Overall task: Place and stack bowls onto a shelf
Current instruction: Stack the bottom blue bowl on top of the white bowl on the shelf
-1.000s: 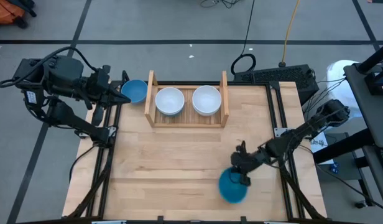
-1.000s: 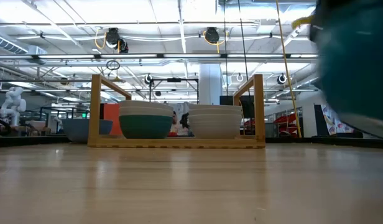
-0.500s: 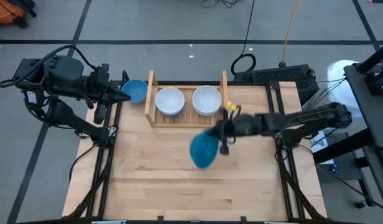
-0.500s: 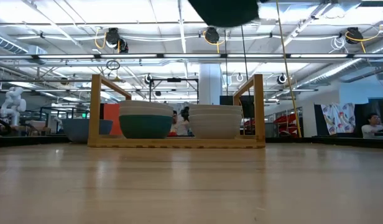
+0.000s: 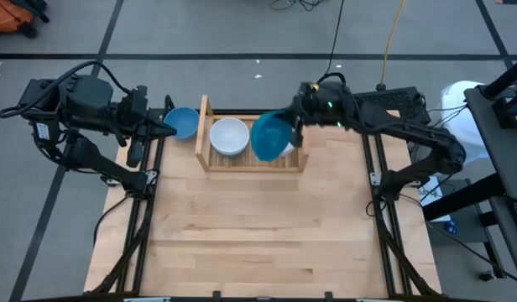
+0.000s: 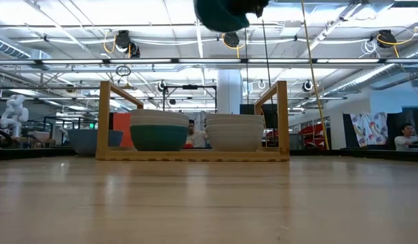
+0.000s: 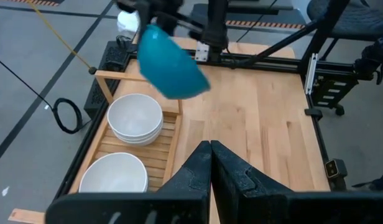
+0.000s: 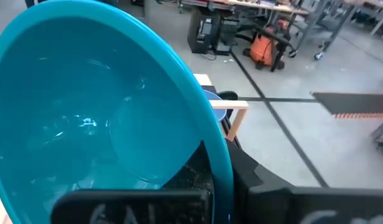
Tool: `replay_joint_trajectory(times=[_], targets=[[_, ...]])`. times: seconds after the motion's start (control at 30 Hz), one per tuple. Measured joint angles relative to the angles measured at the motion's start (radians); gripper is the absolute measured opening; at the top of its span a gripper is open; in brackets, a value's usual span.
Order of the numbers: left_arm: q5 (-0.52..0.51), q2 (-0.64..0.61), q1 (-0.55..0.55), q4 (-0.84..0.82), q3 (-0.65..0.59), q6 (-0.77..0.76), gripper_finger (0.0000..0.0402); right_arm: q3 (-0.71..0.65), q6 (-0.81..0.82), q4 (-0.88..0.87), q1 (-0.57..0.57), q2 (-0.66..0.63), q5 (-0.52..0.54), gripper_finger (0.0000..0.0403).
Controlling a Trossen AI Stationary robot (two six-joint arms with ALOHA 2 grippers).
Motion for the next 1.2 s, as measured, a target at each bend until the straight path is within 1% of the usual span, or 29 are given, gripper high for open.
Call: replay_joint_trajectory(times=[0.07,0.3,0.6,0.77,0.97,1.2], targets=[[0.000,0.000,0.000,0.000,0.000,0.000,0.0007,0.029,-0.002,-0.012,-0.051,0.039,-0.056,0.0000],[0.000,0.000,0.000,0.000,0.000,0.012,0.0007,0.142,-0.006,-0.142,-0.178,0.195,-0.185,0.0000],[0.000,0.000,0.000,0.000,0.000,0.014,0.0007,0.259,-0.097,-0.372,-0.267,0.368,-0.190,0.0000],[0.000,0.000,0.000,0.000,0.000,0.009,0.0007,0.263,-0.133,-0.401,-0.315,0.430,-0.189,0.0000],[0.000,0.000,0.000,0.000,0.000,0.005,0.0007,0.263,-0.138,-0.412,-0.369,0.476,-0.189,0.0000],[0.001,0.000,0.000,0.000,0.000,0.003,0.0007,0.264,-0.149,-0.480,-0.390,0.527,-0.196,0.0000]])
